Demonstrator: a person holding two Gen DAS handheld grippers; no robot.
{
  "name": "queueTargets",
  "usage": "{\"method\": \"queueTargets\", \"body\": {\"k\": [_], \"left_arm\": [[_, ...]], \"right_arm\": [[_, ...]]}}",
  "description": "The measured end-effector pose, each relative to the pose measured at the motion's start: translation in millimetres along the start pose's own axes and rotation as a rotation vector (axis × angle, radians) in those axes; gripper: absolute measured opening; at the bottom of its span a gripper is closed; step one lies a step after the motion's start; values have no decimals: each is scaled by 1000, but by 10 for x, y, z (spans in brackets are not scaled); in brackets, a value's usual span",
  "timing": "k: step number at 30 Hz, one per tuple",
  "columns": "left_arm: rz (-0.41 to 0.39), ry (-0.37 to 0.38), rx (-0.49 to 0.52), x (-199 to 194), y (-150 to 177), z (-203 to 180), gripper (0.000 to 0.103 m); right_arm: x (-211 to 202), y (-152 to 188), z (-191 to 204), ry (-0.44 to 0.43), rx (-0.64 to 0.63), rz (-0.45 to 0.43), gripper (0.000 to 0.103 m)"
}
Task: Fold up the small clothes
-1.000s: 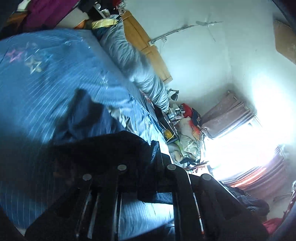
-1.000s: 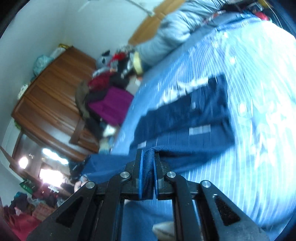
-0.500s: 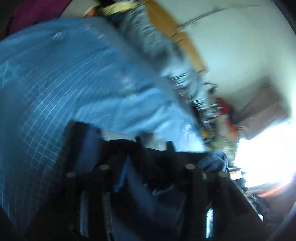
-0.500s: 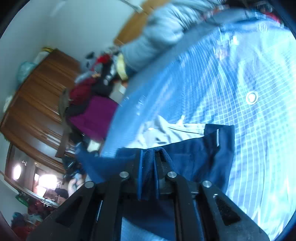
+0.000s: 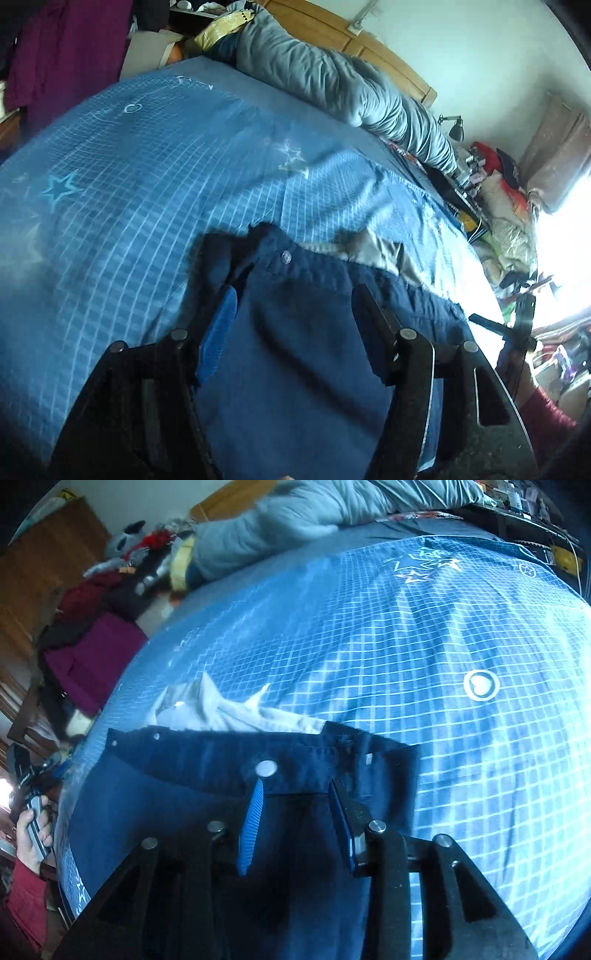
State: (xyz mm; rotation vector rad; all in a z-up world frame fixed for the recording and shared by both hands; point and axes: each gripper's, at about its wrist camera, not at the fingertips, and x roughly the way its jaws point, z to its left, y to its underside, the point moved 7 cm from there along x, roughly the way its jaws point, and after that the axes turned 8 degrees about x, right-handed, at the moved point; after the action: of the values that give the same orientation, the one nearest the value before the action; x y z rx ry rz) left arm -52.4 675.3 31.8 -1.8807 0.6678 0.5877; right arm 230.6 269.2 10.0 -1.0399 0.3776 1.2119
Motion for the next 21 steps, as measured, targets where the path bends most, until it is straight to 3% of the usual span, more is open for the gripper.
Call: {"method": "queueTargets", "body": {"k": [3,5,7,8,11,16,18,21], "left_arm": [[99,8,17,154,277,22,63],[176,-48,-7,235,521,165,63],[189,-133,-47,187,647,386,62],[175,-133,-77,110,714,499,56],[112,-79,-177,-180,877,696,52],[113,-62,-201,-552,1139,637,51],[88,-2,-222,-644,1170,526,52],[36,139,-333,-677,1292,371,56]], "right_arm": [[77,151,123,0,-20,10,42],[118,284,186,9,-37,24,45],[126,395,224,12,-46,33,48],[118,430,227,17,-48,38,48],[97,499,238,28,-44,45,48],[24,617,256,30,-11,44,49],[-19,666,351,27,-33,36,51],[-73,797,562,13,-81,24,55]]}}
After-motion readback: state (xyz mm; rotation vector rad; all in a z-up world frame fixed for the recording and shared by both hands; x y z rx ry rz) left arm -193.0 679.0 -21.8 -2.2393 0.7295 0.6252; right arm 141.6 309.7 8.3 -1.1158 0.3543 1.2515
